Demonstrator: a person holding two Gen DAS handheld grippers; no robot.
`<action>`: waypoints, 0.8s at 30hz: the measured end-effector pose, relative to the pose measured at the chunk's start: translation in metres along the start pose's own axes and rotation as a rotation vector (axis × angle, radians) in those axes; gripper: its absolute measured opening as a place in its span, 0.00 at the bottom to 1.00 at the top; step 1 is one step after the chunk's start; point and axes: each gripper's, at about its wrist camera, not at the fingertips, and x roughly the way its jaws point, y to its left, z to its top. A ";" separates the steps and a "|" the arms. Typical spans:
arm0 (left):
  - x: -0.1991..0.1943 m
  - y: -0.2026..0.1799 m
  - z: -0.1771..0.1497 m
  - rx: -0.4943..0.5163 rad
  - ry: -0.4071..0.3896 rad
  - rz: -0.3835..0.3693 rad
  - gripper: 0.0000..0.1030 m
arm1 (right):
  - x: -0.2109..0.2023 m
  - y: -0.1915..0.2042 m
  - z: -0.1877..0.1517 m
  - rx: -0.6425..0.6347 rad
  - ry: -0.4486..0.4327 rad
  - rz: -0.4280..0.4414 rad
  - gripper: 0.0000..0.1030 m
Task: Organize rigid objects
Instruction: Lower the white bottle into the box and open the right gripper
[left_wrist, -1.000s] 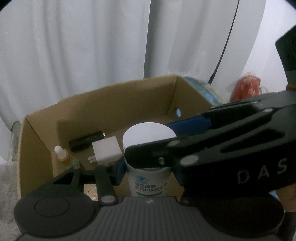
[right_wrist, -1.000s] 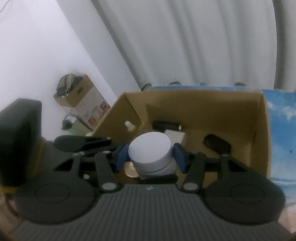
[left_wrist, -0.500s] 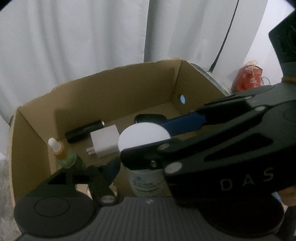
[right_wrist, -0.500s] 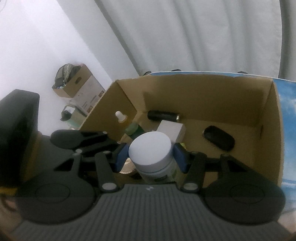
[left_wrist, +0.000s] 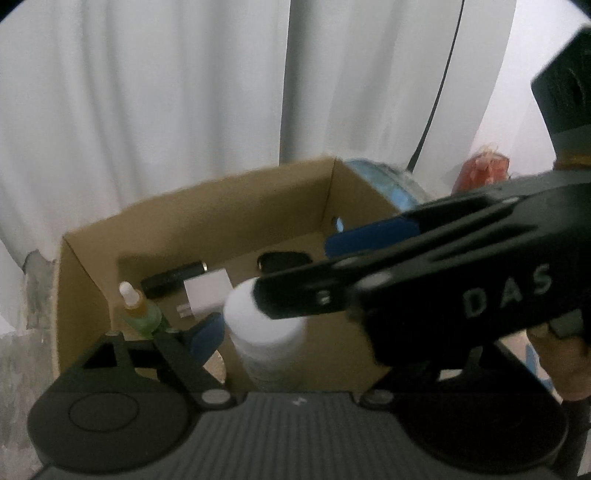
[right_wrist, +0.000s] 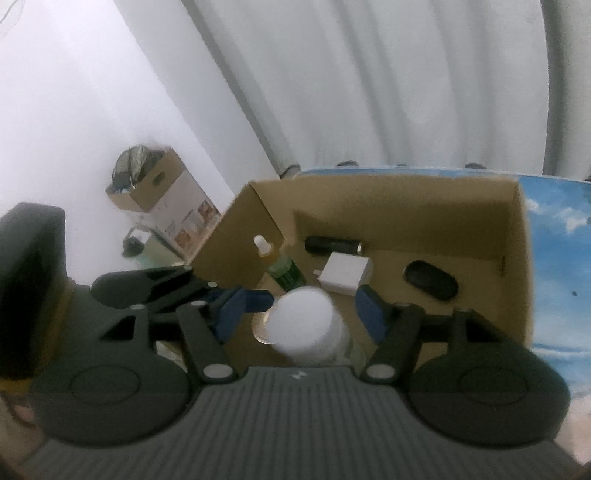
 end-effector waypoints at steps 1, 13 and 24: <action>-0.006 -0.001 0.000 -0.001 -0.016 0.000 0.86 | -0.006 0.001 -0.001 0.002 -0.012 -0.001 0.65; -0.101 -0.014 -0.031 -0.030 -0.207 0.005 0.89 | -0.116 0.024 -0.038 -0.003 -0.203 -0.001 0.69; -0.150 -0.029 -0.130 -0.084 -0.273 0.066 0.92 | -0.151 0.017 -0.160 0.212 -0.277 0.116 0.73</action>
